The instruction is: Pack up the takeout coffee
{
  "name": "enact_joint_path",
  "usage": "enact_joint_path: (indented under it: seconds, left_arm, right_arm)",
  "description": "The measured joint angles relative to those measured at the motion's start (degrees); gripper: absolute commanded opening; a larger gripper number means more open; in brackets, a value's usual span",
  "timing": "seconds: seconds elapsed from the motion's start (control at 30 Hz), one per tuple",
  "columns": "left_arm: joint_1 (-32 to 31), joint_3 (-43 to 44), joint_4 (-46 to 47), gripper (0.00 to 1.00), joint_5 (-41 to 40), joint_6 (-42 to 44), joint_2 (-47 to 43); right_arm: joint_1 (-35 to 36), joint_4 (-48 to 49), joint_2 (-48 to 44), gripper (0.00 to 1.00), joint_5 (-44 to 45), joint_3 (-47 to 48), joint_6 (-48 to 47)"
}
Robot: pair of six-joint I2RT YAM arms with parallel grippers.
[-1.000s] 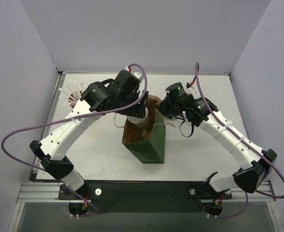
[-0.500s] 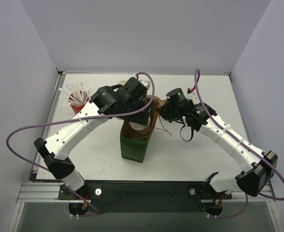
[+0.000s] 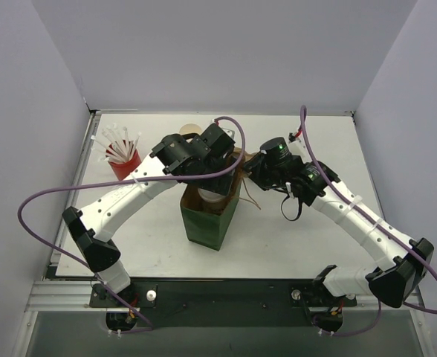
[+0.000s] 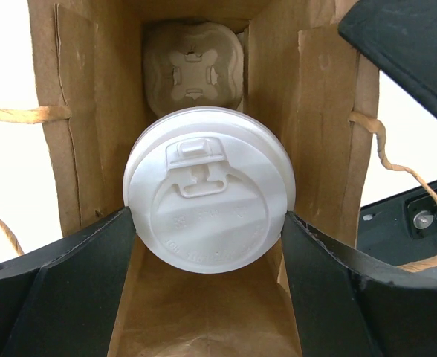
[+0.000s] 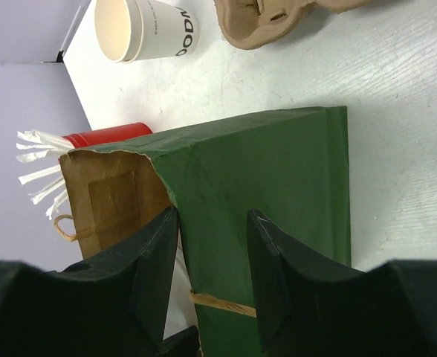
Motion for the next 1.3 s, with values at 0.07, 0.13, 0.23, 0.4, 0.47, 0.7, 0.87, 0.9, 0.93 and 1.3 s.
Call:
enact_joint_path:
  seconds: [0.07, 0.13, 0.23, 0.4, 0.47, 0.7, 0.87, 0.9, 0.93, 1.3]
  left_arm:
    - [0.0, -0.3, 0.0, 0.4, -0.5, 0.0, 0.0]
    - [0.0, -0.7, -0.2, 0.4, -0.8, 0.0, 0.1]
    - [0.0, -1.2, -0.2, 0.39, -1.0, 0.1, 0.4]
    - [-0.2, -2.3, -0.4, 0.39, -1.4, 0.3, 1.0]
    - [-0.3, -3.1, -0.3, 0.39, -1.6, 0.3, 1.1]
    - [-0.3, -6.0, -0.2, 0.39, -1.5, 0.5, 1.4]
    - [-0.3, -6.5, 0.1, 0.39, -1.5, 0.5, 1.9]
    - [-0.3, -6.6, 0.2, 0.39, -1.5, 0.5, 2.0]
    - [-0.3, -6.8, 0.3, 0.39, -1.5, 0.6, 2.0]
    - [-0.3, -8.3, 1.0, 0.39, -1.5, 1.2, 3.5]
  right_arm:
    - [0.0, 0.0, -0.3, 0.38, 0.1, 0.1, -1.6]
    - [0.0, 0.0, -0.6, 0.39, 0.3, 0.5, -3.4]
    - [0.0, 0.0, -1.1, 0.4, 0.5, 1.5, -6.0]
    - [0.0, 0.0, -1.7, 0.4, 0.7, 3.3, -10.4]
    - [0.0, 0.0, -1.7, 0.4, 0.7, 3.8, -12.0]
    - [0.0, 0.0, -1.7, 0.41, 0.5, 4.7, -16.9]
    - [-0.6, 0.0, -0.8, 0.4, -0.4, 5.0, -19.9]
    - [-0.8, 0.0, -0.3, 0.4, -0.7, 5.3, -20.6]
    - [-0.9, 0.0, 0.2, 0.4, -1.0, 5.5, -21.2]
    - [-2.0, 1.4, 4.8, 0.23, -5.1, 6.1, -26.7]
